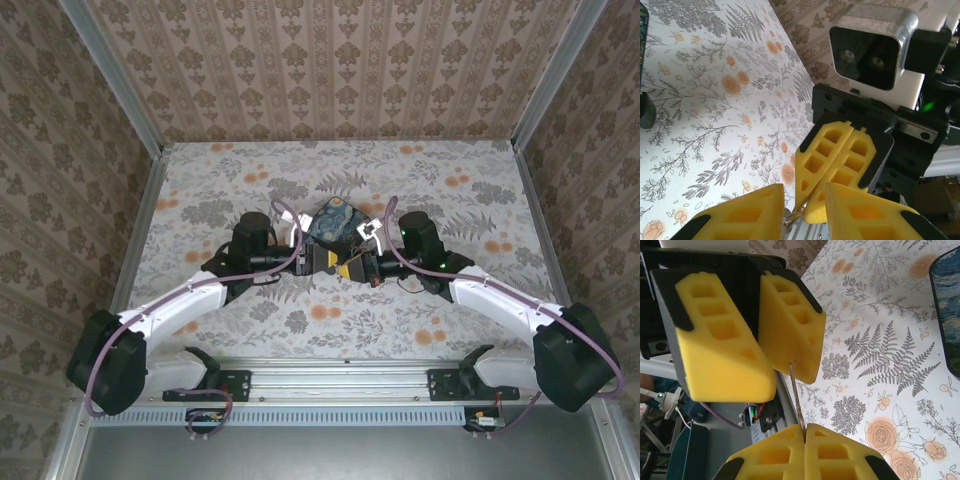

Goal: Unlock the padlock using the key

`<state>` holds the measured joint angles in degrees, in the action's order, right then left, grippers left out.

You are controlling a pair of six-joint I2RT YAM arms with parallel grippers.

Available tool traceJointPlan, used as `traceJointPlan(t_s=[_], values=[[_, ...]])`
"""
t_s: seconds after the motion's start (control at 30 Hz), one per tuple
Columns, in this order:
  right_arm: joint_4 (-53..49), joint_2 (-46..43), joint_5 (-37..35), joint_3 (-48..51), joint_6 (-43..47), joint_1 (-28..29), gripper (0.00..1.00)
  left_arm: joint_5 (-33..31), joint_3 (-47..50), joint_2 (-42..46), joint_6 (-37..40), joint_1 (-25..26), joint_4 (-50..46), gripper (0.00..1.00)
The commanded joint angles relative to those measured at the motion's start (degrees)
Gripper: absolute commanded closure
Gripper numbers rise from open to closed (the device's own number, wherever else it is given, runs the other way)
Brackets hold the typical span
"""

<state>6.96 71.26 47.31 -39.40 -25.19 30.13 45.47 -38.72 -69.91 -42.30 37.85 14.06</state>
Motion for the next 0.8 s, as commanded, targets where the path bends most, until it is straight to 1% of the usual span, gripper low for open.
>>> traceJointPlan(t_s=[0.0,0.2,0.23,0.3,0.37,0.47,0.57,0.67,0.7,0.77], values=[[-1.77,0.92,2.61,-1.82,1.66,-0.44,1.00,2.29,-1.68,1.59,3.71,0.20,-2.40,0.72],[-0.90,1.12,2.88,-2.00,0.92,-0.99,1.00,2.35,-1.18,2.23,4.69,0.37,-3.61,0.76],[-1.13,1.15,2.88,-2.08,0.90,-1.05,1.00,2.15,-1.03,2.26,4.72,0.34,-3.66,0.77],[-1.29,1.26,3.05,-2.17,0.87,-1.16,1.00,2.12,-0.84,2.23,4.80,0.36,-3.76,0.83],[-1.37,1.40,3.39,-2.35,0.89,-1.21,1.00,2.08,-0.83,2.23,4.74,0.39,-3.52,0.85],[-1.63,1.20,3.69,-2.52,0.95,-1.21,1.00,2.25,-1.08,2.01,4.84,0.47,-3.52,0.91],[-2.40,0.85,3.84,-2.92,1.45,-1.21,1.00,2.49,-1.20,1.40,4.86,0.64,-3.58,0.99],[-2.65,0.39,4.21,-2.85,1.68,-1.58,0.99,2.39,-0.38,0.87,3.76,0.61,-1.30,1.00],[-1.93,0.08,4.51,-2.44,1.44,-1.84,0.94,2.06,0.00,0.81,2.94,0.58,-0.03,1.00],[1.69,-1.15,4.24,-0.72,-0.93,-3.08,0.76,0.39,1.10,0.81,0.68,0.45,3.19,1.00]])
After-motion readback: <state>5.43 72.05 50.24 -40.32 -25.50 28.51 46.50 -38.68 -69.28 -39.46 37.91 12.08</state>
